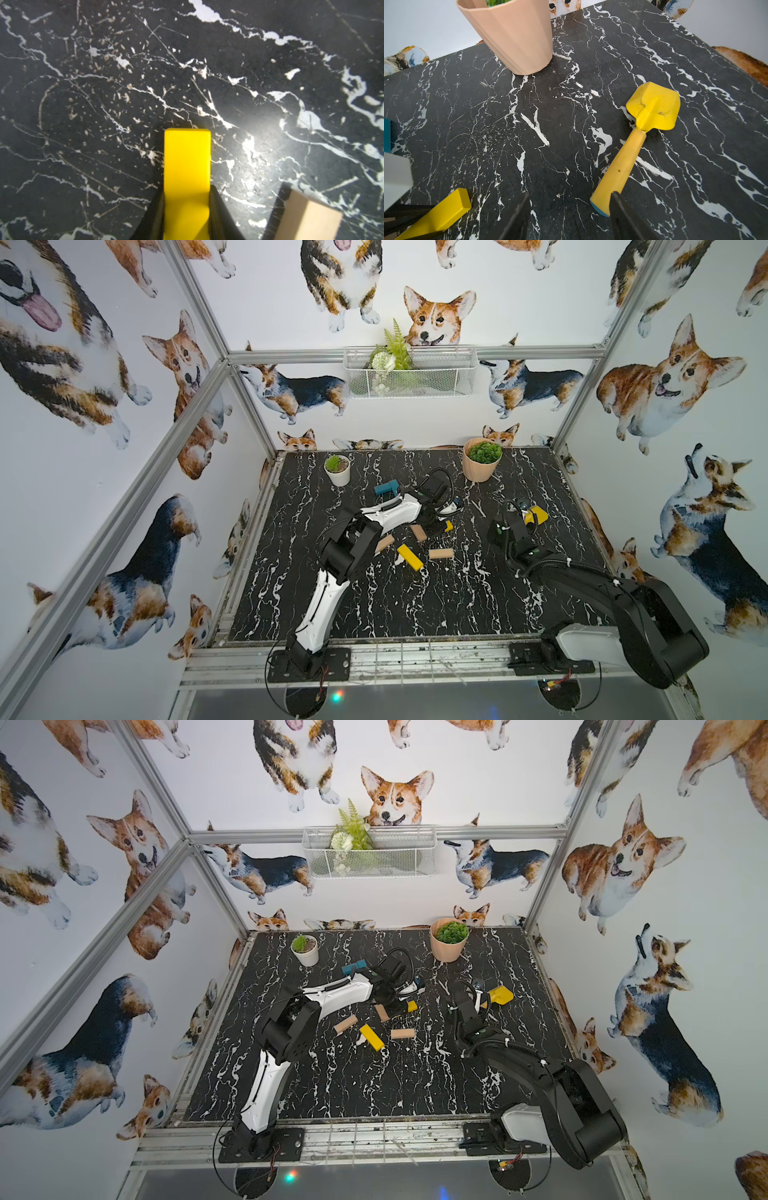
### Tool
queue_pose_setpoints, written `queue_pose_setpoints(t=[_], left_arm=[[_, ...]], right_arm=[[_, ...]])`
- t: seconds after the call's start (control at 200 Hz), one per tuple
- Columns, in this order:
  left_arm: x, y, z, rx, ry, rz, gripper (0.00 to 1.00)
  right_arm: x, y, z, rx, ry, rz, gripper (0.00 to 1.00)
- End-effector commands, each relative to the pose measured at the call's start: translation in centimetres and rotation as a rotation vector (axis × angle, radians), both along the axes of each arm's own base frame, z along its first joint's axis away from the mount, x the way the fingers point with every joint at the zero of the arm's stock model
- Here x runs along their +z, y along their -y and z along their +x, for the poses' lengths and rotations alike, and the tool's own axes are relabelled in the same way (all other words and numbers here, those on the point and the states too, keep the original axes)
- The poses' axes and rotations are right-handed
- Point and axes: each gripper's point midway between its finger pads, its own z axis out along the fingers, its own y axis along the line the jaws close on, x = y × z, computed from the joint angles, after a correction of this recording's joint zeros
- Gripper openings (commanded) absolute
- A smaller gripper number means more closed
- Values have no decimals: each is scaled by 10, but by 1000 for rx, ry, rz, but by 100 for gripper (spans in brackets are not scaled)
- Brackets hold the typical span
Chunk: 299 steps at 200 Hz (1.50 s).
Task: Assemble a giraffe with building blocks
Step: Assemble the building block at the center of the board.
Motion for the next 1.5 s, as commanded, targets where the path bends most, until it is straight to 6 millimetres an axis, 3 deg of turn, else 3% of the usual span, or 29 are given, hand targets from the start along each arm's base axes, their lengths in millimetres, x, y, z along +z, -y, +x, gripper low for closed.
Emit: queue_pose_setpoints(t=[0.0,0.857,1.112,1.172,1.247,1.287,1.438,1.493], left_arm=[[-3,-9,-3,-13,-7,36,3],[-6,-15,-4,16,-22,60,9],[2,-12,6,53,1,61,29],[5,-10,9,61,8,51,41],[9,-7,12,70,15,37,44],[12,-5,13,76,17,30,56],[39,3,19,101,46,-27,62],[54,5,22,118,73,-47,72]], right_arm=[[9,-4,7,0,39,26,64],[11,-4,7,1,43,32,64],[11,-5,8,3,42,32,64],[11,-5,8,3,43,32,64],[11,-5,7,3,42,32,64],[11,-5,7,4,43,33,64],[12,-5,7,4,47,36,64],[12,-4,7,1,49,34,64]])
